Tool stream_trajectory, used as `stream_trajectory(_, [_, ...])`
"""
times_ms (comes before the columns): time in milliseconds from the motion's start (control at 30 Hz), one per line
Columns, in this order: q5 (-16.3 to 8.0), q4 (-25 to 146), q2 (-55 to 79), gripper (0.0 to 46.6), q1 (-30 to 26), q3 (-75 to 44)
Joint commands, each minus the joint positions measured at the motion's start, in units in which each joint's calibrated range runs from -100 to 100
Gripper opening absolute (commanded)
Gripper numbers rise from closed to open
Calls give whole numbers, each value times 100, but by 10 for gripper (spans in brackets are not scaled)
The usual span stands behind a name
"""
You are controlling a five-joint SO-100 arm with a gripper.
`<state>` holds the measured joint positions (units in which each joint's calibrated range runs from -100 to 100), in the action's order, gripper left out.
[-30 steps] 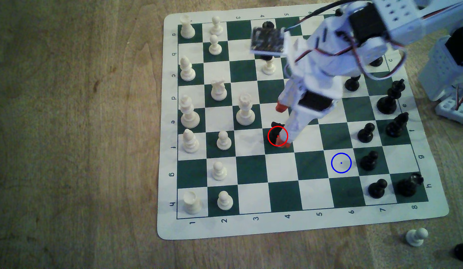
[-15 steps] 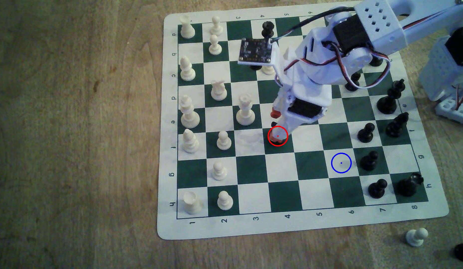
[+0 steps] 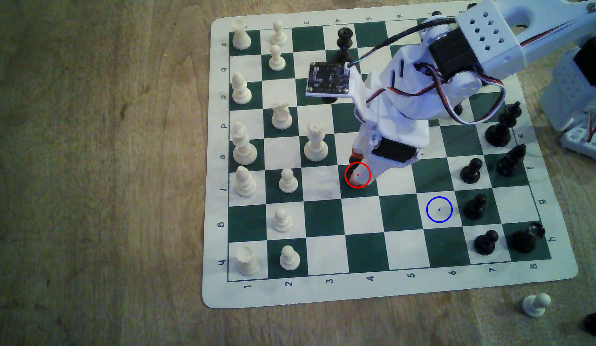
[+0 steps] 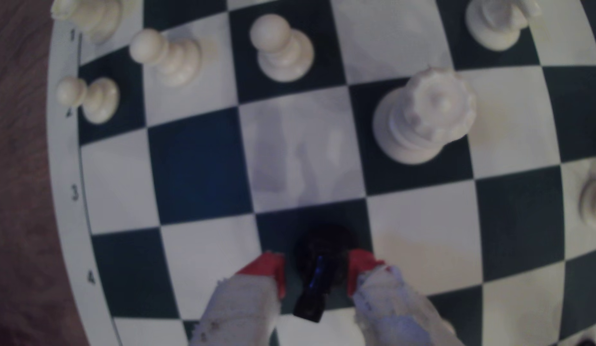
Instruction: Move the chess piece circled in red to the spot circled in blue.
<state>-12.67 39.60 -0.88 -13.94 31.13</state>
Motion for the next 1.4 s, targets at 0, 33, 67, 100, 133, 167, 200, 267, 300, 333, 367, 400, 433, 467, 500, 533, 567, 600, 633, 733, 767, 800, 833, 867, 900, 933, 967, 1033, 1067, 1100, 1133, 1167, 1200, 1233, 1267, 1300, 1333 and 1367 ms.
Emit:
stream_trajectory(0, [-15, 61, -201, 70, -41, -539])
stream_trajectory(33, [-20, 61, -201, 68, -41, -539])
stream_trajectory(67, [-20, 61, -201, 66, -41, -539])
stream_trajectory(100, [-24, 61, -201, 64, -41, -539])
stream_trajectory(133, [-29, 45, -192, 56, -41, -539])
stream_trajectory(167, [-49, 12, -192, 50, -41, -539])
stream_trajectory(200, [-63, -4, -184, 47, -49, -548])
stream_trajectory(267, [-68, -4, -158, 41, -57, -584])
stream_trajectory(300, [-68, -4, -141, 28, -65, -620])
stream_trajectory(333, [-68, -4, -133, 18, -65, -629])
stream_trajectory(367, [-68, -4, -133, 15, -65, -638])
stream_trajectory(400, [-73, -4, -133, 13, -65, -656])
stream_trajectory(433, [-83, 4, -158, 9, -65, -684])
stream_trajectory(467, [-88, 20, -175, 8, -65, -702])
stream_trajectory(500, [-98, 53, -209, 5, -57, -738])
stream_trajectory(533, [-98, 94, -243, 4, -57, -765])
stream_trajectory(567, [-117, 241, -345, 3, -41, -874])
stream_trajectory(600, [-137, 462, -464, 3, -26, -1037])
stream_trajectory(633, [-151, 561, -515, 3, -26, -1110])
stream_trajectory(733, [-186, 1011, -693, 3, -34, -1418])
stream_trajectory(767, [-200, 1175, -752, 3, -41, -1509])
stream_trajectory(800, [-210, 1372, -829, 3, -57, -1627])
stream_trajectory(833, [-220, 1544, -905, 3, -81, -1708])
stream_trajectory(867, [-239, 1879, -1041, 3, -135, -1844])
stream_trajectory(900, [-244, 2035, -1109, 3, -159, -1899])
stream_trajectory(933, [-264, 2191, -1177, 3, -190, -1926])
stream_trajectory(967, [-274, 2346, -1245, 3, -229, -1935])
stream_trajectory(1033, [-332, 2698, -1415, 3, -347, -1889])
stream_trajectory(1067, [-361, 2846, -1466, 3, -401, -1862])
stream_trajectory(1100, [-405, 2960, -1516, 3, -472, -1826])
stream_trajectory(1133, [-444, 3075, -1576, 3, -558, -1781])
stream_trajectory(1167, [-518, 3222, -1669, 3, -785, -1663])
stream_trajectory(1200, [-547, 3263, -1720, 3, -855, -1618])
stream_trajectory(1233, [-571, 3296, -1814, 3, -949, -1527])
stream_trajectory(1267, [-596, 3304, -1907, 3, -1035, -1400])
stream_trajectory(1300, [-640, 3239, -2094, 3, -1191, -1110])
stream_trajectory(1333, [-669, 3157, -2204, 3, -1269, -865])
stream_trajectory(1367, [-689, 3083, -2280, 3, -1332, -666])
